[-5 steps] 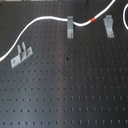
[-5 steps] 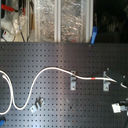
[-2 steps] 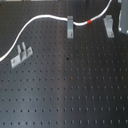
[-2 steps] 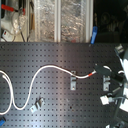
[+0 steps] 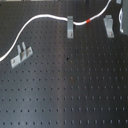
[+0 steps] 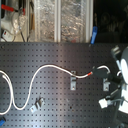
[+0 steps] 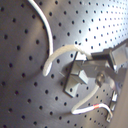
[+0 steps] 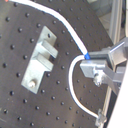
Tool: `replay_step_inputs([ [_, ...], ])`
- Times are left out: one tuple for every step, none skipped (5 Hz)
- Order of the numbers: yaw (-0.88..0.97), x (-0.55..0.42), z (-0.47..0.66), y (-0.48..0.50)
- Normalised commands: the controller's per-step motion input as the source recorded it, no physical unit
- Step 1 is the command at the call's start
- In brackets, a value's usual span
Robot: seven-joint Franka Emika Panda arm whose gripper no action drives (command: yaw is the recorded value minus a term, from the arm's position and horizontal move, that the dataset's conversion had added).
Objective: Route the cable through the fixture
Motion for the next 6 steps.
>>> replay_step_inputs([
  [-0.61,-0.330,-0.01,0.081],
  [-0.58,-0.260,0.00,0.035],
  [-0.62,-0.291,0.00,-0.065],
  [-0.01,-0.051,0.00,-0.004],
  [0.12,-0.353,0.10,-0.165],
  [0.38,-0.611,0.12,-0.321],
])
